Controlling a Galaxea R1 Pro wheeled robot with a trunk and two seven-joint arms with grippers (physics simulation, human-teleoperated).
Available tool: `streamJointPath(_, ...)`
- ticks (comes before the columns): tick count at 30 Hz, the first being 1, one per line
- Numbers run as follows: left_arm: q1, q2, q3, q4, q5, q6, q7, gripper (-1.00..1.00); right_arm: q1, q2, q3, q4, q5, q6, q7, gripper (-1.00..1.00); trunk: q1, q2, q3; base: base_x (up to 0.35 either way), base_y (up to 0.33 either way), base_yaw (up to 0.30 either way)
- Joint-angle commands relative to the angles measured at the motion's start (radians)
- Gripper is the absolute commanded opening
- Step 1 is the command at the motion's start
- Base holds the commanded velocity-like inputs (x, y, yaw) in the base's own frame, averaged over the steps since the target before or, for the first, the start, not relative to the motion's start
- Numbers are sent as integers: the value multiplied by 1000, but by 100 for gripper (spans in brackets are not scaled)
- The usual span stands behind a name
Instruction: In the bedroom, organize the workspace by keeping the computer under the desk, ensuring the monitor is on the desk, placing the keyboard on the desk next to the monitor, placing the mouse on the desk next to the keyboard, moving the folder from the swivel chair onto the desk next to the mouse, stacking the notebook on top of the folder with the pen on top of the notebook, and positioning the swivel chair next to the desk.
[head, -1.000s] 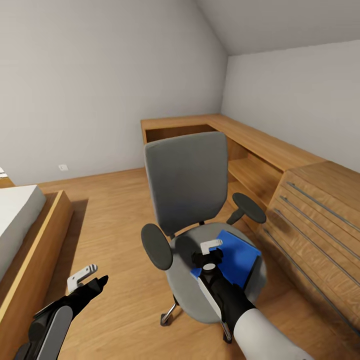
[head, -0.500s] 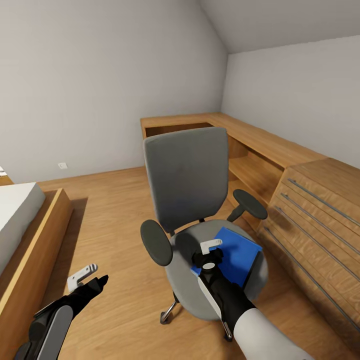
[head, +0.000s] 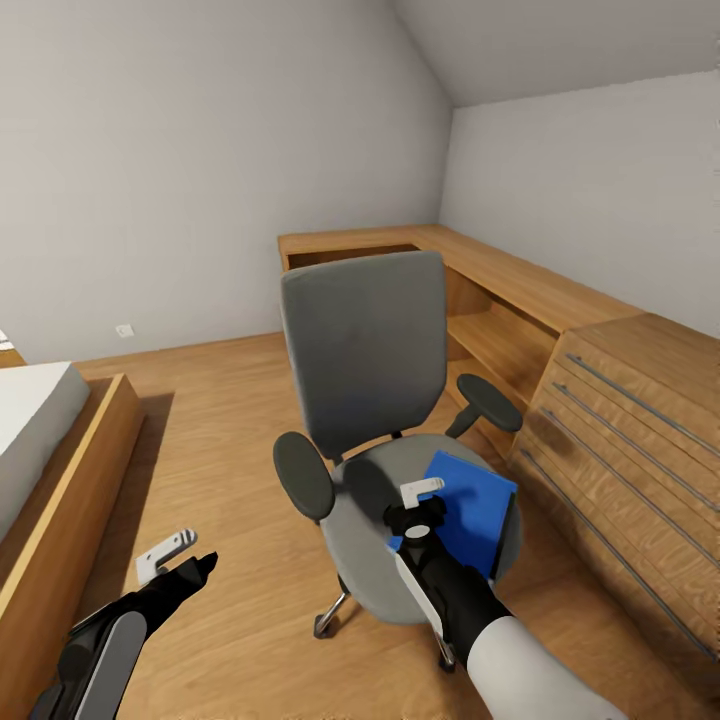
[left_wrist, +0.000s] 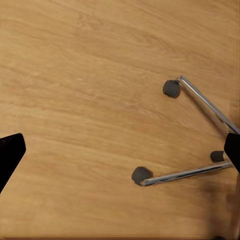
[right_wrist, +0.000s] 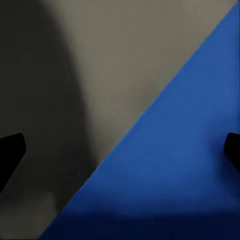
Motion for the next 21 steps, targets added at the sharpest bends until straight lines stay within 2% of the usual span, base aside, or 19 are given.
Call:
streamJointPath(1, 0, 1, 0, -1, 10, 3, 9, 100, 0, 0, 1, 12, -14, 5, -8, 100, 0, 0, -1, -48, -46, 0)
streamJointPath(21, 0, 13, 0, -1, 12, 5, 6, 100, 0, 0, 6, 11, -11, 5, -8, 100, 0, 0, -1, -6, -32, 0)
